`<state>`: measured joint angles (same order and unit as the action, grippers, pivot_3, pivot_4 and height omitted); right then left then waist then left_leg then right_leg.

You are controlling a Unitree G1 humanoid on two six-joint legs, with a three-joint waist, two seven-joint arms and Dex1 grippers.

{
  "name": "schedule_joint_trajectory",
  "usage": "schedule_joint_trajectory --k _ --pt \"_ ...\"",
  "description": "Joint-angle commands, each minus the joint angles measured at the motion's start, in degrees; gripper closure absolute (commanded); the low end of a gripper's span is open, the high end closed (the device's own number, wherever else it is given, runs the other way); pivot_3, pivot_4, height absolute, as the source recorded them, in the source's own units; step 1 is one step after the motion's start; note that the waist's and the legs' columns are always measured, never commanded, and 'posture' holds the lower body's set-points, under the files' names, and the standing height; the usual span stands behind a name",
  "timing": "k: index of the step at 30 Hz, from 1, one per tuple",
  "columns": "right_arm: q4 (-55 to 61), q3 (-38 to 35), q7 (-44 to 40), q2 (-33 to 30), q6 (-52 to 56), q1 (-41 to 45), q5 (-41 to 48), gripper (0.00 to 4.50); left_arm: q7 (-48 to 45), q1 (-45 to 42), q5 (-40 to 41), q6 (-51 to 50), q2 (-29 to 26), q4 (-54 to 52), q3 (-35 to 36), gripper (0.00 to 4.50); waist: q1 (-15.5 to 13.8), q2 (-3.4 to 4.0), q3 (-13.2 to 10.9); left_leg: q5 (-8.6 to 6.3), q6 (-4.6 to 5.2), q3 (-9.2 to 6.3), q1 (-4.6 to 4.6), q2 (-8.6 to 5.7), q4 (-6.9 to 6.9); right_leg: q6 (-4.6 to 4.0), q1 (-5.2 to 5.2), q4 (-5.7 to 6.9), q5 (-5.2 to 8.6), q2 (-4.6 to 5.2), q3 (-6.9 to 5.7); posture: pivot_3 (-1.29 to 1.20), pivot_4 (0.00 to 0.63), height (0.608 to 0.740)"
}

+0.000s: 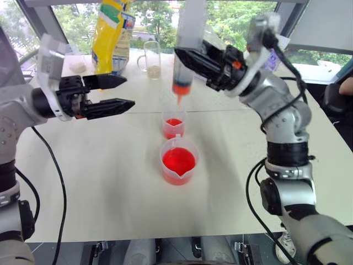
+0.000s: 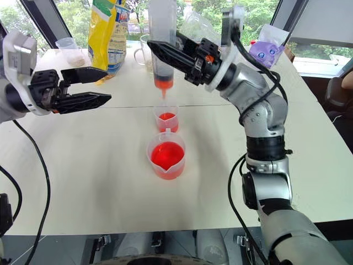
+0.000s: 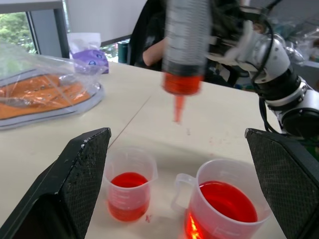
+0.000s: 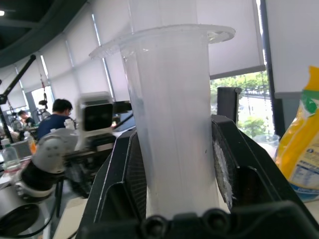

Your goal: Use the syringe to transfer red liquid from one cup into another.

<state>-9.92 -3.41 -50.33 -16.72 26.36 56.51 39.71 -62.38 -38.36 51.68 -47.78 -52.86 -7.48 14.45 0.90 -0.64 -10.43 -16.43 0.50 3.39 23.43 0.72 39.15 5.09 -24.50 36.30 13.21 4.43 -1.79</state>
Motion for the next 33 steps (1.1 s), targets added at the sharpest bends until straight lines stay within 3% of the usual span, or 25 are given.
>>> schedule_joint_trajectory --k 1,9,20,30,33 --pt "-7.95 1.01 -2.00 2.01 -8.34 3.08 -5.45 3.06 0.12 -1.07 -0.17 1.66 -0.04 -0.67 1.61 0.05 0.02 0.00 0.00 0.00 0.01 0.01 0.00 0.00 0.00 0.00 0.00 0.00 0.00 0.00 0.00 0.00 0.150 0.740" --pt "-23.06 2.54 -5.56 5.09 -22.15 2.45 -14.34 3.06 1.38 -3.65 -0.43 3.04 0.38 0.57 2.01 0.05 0.01 0.01 -0.01 0.00 0.00 0.00 0.03 0.00 -0.01 0.00 -0.01 -0.03 0.00 0.01 0.00 0.00 0.150 0.740" --pt "-20.24 2.13 -5.55 6.78 -21.27 -0.75 -15.43 3.06 5.86 -19.25 -7.55 7.41 12.18 10.76 -5.81 0.05 0.05 0.01 -0.01 0.03 -0.06 0.00 0.03 -0.01 0.00 0.01 -0.01 0.03 -0.01 0.01 -0.01 0.00 0.150 0.740" --pt "-17.91 2.62 -5.07 7.16 -20.56 -1.92 -15.88 3.06 7.41 -25.41 -16.85 13.67 20.49 21.35 -10.44 0.05 0.13 0.01 -0.01 0.04 -0.07 0.02 0.02 0.00 0.00 0.01 -0.03 0.04 0.00 0.00 -0.01 0.00 0.150 0.740" --pt "-17.35 2.85 -5.19 7.16 -20.38 -2.20 -16.02 3.06 7.24 -26.18 -17.02 13.83 21.91 22.42 -9.89 0.87 0.11 0.01 -0.01 0.02 -0.04 0.02 0.02 -0.01 0.00 0.01 -0.03 0.04 0.00 0.01 0.00 0.00 0.150 0.740"
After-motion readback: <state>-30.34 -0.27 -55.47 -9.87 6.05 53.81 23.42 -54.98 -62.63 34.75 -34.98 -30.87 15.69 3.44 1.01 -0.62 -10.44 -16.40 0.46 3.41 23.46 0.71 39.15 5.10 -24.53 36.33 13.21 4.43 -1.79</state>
